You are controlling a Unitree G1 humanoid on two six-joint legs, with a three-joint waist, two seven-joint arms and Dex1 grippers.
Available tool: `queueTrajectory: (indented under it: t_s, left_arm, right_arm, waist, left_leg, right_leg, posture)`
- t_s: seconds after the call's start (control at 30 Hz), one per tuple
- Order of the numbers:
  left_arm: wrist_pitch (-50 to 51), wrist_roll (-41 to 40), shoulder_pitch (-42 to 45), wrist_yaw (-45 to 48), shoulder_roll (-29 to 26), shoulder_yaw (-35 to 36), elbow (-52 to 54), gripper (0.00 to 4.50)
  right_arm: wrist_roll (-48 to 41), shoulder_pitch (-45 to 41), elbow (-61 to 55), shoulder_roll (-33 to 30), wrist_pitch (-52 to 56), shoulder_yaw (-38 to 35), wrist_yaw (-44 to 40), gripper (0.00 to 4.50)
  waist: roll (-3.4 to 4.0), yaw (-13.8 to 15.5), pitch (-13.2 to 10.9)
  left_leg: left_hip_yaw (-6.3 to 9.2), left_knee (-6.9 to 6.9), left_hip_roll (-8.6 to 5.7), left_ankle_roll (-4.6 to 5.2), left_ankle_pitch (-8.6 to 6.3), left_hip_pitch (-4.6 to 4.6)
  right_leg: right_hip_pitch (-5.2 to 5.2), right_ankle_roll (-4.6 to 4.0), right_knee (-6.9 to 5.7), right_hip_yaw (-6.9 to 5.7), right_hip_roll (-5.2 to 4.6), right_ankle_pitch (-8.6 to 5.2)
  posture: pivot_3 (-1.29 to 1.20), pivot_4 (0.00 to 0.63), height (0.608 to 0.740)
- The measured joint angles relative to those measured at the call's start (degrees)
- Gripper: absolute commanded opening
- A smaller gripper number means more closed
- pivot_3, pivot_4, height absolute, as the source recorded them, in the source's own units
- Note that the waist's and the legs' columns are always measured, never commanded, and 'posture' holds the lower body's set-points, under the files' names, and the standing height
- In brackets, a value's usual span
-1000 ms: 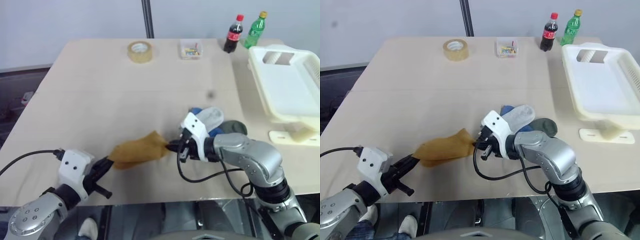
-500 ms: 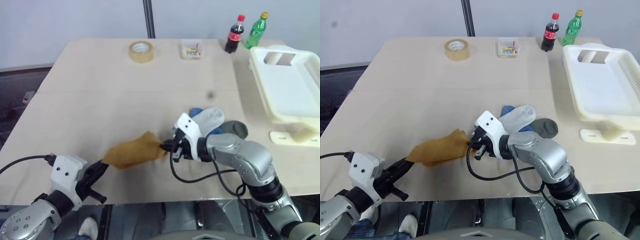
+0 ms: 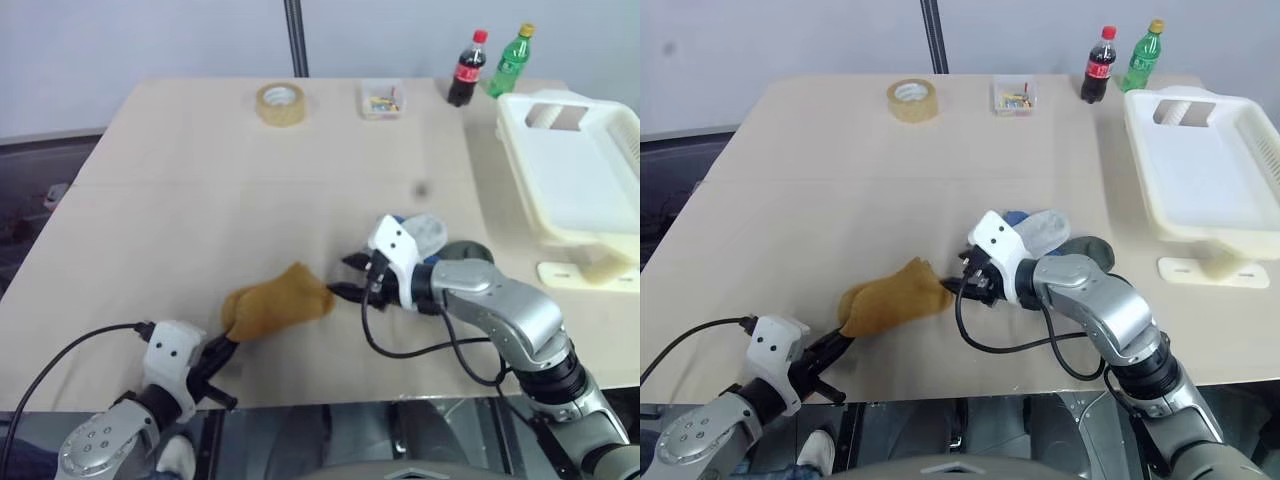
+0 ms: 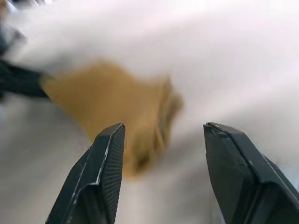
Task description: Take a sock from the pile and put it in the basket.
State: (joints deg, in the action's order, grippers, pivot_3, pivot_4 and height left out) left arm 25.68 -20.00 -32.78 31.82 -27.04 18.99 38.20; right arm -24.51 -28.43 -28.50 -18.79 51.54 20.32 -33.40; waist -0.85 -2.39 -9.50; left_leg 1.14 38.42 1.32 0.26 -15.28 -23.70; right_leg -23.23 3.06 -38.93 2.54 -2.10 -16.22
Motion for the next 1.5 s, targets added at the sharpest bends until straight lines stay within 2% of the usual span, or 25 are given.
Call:
queueTrajectory:
  t_s: [0.07,0.17,0.4,0.43,0.6,0.87,1.03,1.17,1.37,1.5]
  left_arm:
    - [-0.1,-0.1,1.1,-0.5,0.7,0.0,-0.8,0.0]
    - [-0.1,-0.7,3.1,-0.9,1.1,0.2,-1.3,0.88]
    - [-2.0,-1.6,4.6,-0.7,1.5,0.6,-1.5,4.34]
    - [-2.8,-1.4,4.7,-0.8,1.6,0.6,-1.5,4.47]
    - [-6.1,0.7,4.9,-1.7,1.9,0.5,-1.5,4.47]
    - [-4.5,-1.0,5.6,-3.4,4.4,-1.3,-1.5,4.47]
    - [-3.6,-4.4,13.5,-8.2,8.4,0.4,-3.1,4.47]
    - [-3.6,-4.7,15.0,-9.9,9.4,0.9,-4.4,4.47]
    - [-3.7,-4.8,14.7,-10.8,9.0,1.9,-5.3,4.47]
    - [-3.7,-3.7,12.6,-10.7,6.9,3.3,-6.2,4.47]
  right_arm:
    - [1.7,-0.3,0.8,1.2,-5.2,1.5,-1.1,2.75]
    - [5.1,-2.0,5.6,3.2,-10.9,4.8,-1.8,2.8]
    - [9.5,-2.7,18.2,7.4,-21.8,9.9,-6.8,2.8]
    - [10.3,-2.7,19.8,7.9,-22.9,10.7,-7.4,2.8]
    - [14.9,-2.8,27.3,9.0,-25.6,12.1,-7.5,2.8]
    - [17.2,-2.8,29.5,10.1,-26.9,12.0,-8.0,2.8]
    - [19.0,-2.8,30.8,10.7,-27.3,11.9,-7.4,2.8]
    - [19.7,-2.8,30.9,10.5,-27.3,11.2,-7.4,2.8]
    - [20.1,-2.6,30.9,10.6,-27.3,11.1,-7.4,2.8]
    - [20.2,-2.5,30.9,10.7,-27.2,10.8,-7.5,2.8]
  waist:
    - [0.0,0.0,0.0]
    - [-0.01,0.0,0.0]
    - [-0.05,0.1,0.0]
    - [-0.05,0.1,0.0]
    - [-0.05,0.1,0.0]
    - [-0.05,0.1,0.0]
    - [-0.12,0.3,0.1]
    - [-0.11,0.1,0.1]
    - [-0.12,0.1,0.1]
    - [-0.12,0.1,0.1]
  left_leg:
    - [0.0,0.0,0.0,0.0,0.0,0.0]
    - [0.01,0.04,0.01,-0.01,0.01,0.01]
    - [0.03,0.04,0.03,-0.02,0.01,0.0]
    - [0.04,0.04,0.03,-0.02,0.01,-0.01]
    - [0.04,0.04,0.02,-0.03,0.02,0.0]
    - [0.06,0.04,0.03,-0.03,0.01,0.0]
    - [0.2,0.11,0.01,-0.08,0.05,0.01]
    - [0.19,0.1,-0.01,-0.08,0.05,0.0]
    - [0.2,0.1,0.0,-0.09,0.05,0.01]
    - [0.21,0.1,-0.01,-0.09,0.05,0.01]
  right_leg:
    - [0.0,0.0,-0.01,0.0,0.0,0.0]
    - [0.0,0.0,-0.05,-0.01,0.0,0.01]
    - [0.01,0.0,-0.02,-0.01,-0.05,0.01]
    - [0.01,0.0,-0.02,-0.02,-0.05,0.01]
    - [0.02,0.0,-0.03,-0.02,-0.05,0.01]
    - [0.02,0.0,-0.05,-0.03,-0.06,0.01]
    - [0.1,-0.02,-0.09,-0.15,-0.05,0.03]
    - [0.1,-0.02,-0.05,-0.14,-0.05,0.03]
    - [0.1,-0.02,-0.07,-0.15,-0.05,0.03]
    - [0.1,-0.02,-0.06,-0.16,-0.04,0.03]
  posture:
    - [0.0,0.15,0.74]
    - [0.0,0.15,0.74]
    - [0.0,0.15,0.74]
    - [0.0,0.15,0.74]
    - [0.0,0.15,0.74]
    - [0.0,0.15,0.74]
    - [0.0,0.15,0.74]
    - [0.0,0.15,0.74]
    - [0.0,0.15,0.74]
    - [0.0,0.15,0.74]
